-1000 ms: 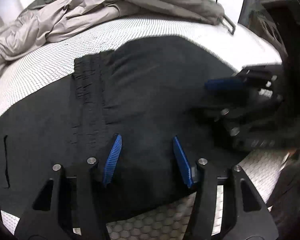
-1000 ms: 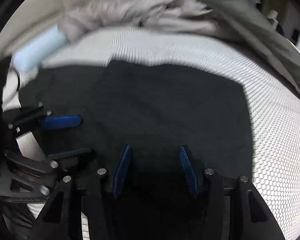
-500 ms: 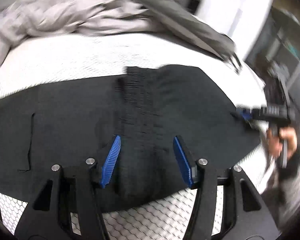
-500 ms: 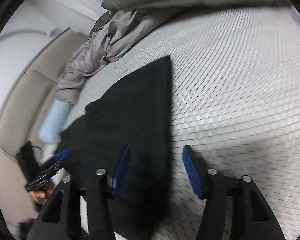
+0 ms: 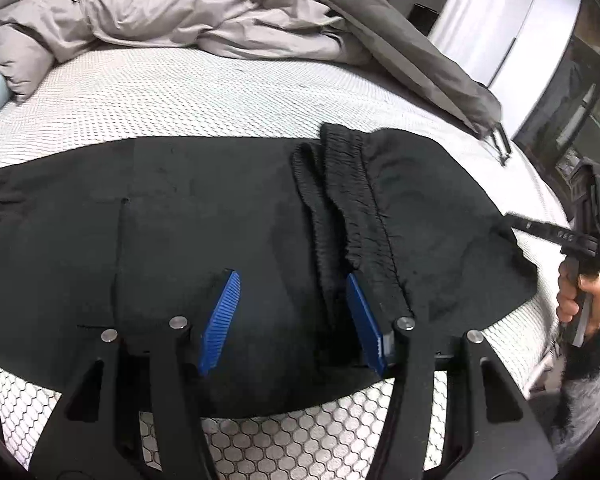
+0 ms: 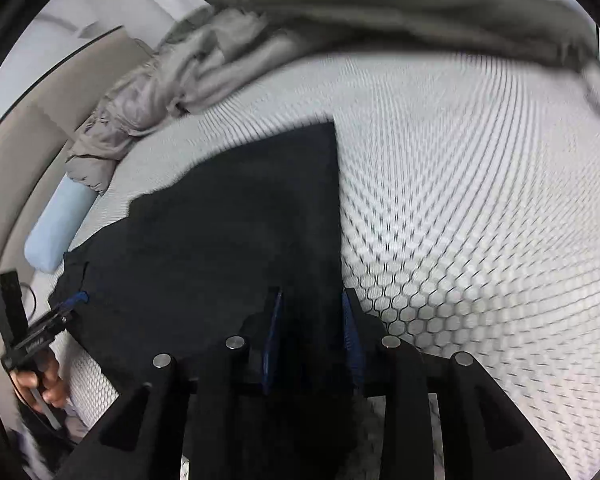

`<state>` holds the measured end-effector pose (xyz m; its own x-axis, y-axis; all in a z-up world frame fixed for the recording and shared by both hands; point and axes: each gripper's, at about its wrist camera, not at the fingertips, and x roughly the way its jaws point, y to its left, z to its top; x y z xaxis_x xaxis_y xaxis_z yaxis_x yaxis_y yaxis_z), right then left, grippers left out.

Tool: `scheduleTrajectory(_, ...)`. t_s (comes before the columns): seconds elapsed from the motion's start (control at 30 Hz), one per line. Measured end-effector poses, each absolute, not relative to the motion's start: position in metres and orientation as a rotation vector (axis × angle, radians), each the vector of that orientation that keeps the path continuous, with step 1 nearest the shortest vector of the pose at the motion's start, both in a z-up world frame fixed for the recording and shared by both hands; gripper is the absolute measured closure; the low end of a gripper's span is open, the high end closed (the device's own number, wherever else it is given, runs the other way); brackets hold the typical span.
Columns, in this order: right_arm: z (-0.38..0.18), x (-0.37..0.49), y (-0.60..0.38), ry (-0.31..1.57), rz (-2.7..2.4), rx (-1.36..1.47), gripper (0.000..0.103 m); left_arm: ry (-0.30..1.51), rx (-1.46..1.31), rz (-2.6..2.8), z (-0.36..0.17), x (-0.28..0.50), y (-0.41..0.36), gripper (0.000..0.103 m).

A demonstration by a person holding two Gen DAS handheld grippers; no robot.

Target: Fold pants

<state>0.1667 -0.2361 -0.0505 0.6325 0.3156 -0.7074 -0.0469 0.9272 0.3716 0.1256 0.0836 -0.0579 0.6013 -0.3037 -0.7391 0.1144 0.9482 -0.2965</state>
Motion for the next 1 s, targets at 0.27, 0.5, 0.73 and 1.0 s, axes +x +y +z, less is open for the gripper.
scheduleTrajectory(0.27, -0.032, 0.16, -0.159, 0.809, 0.402, 0.19, 0.061, 0.89, -0.273, -0.381, -0.047, 0.118, 0.069, 0.051)
scheduleTrajectory(0.5, -0.051, 0.171, -0.13, 0.888, 0.421, 0.125, 0.06, 0.832, -0.359, -0.401, -0.029, 0.11, 0.082, 0.051)
scheduleTrajectory(0.73, -0.069, 0.173, -0.136, 0.916, 0.408, 0.141, 0.056, 0.903, -0.255, -0.444, -0.048, 0.116, 0.047, 0.045)
scheduleTrajectory(1.0, -0.068, 0.174, -0.133, 0.913, 0.416, 0.12, 0.053, 0.929, -0.187, -0.502, -0.042, 0.111, 0.032, 0.093)
